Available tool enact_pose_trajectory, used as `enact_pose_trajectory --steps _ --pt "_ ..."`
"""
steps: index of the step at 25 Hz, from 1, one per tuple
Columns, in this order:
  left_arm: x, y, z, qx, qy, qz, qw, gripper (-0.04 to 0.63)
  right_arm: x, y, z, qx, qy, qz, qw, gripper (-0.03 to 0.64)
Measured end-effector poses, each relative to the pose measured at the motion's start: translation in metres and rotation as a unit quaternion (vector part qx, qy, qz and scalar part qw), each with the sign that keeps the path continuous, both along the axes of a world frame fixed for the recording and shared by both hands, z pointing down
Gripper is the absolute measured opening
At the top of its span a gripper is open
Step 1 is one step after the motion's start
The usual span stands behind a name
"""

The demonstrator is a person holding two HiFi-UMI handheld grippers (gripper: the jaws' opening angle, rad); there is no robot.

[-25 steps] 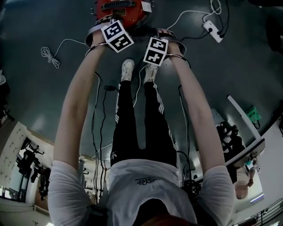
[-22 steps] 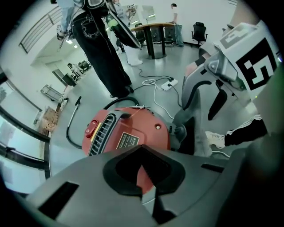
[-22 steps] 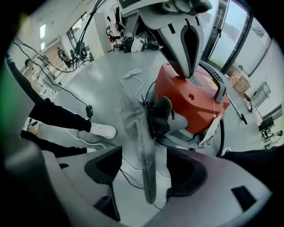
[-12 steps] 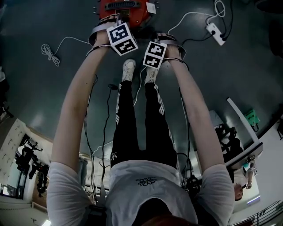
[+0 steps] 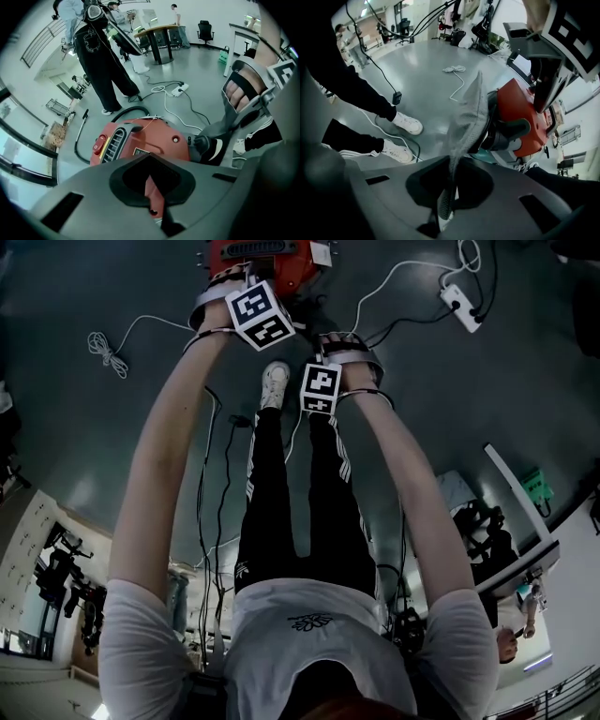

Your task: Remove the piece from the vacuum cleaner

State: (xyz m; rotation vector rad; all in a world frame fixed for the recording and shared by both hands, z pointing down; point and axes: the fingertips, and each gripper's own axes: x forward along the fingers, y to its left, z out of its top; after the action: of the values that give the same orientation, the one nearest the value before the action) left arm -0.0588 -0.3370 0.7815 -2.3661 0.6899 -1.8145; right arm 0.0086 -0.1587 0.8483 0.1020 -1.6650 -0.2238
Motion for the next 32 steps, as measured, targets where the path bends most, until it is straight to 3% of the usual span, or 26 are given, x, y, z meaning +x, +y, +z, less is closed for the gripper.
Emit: enact_pose_trajectory --steps 4,10,15,21,27,29,32 --pt "-0.001 0.001 0.000 -0.001 0.027 -0.010 0.9996 0.002 0.001 0.003 0.005 0.001 0.024 -0.035 0.999 0.025" --pt "-0.002 0.000 -0.001 0.010 0.021 -0.001 0.9997 0.002 0.001 0.006 0.006 0.041 0.019 -0.068 0.997 0.025" --pt "-0.001 0.000 0.000 0.008 0.029 -0.006 0.9995 0.000 -0.004 0.011 0.002 0.057 0.029 -0.134 0.989 0.025" --pt "-0.001 -0.002 -0.003 0.007 0.036 -0.013 0.9993 0.000 -0.012 0.033 -0.005 0.036 0.012 -0.157 0.987 0.025" --pt "0.000 -0.002 -0.001 0.003 0.038 -0.015 0.9991 0.000 -0.021 0.061 0.006 -0.015 0.006 -0.174 0.985 0.025" --pt "-0.001 -0.001 -0.002 0.003 0.039 -0.017 0.9991 0.000 -0.023 0.079 0.009 -0.051 -0.005 -0.156 0.986 0.025" --pt "-0.001 -0.001 -0.005 0.003 0.046 -0.027 0.9986 0.000 -0.025 0.073 0.004 -0.074 -0.034 -0.029 0.996 0.025"
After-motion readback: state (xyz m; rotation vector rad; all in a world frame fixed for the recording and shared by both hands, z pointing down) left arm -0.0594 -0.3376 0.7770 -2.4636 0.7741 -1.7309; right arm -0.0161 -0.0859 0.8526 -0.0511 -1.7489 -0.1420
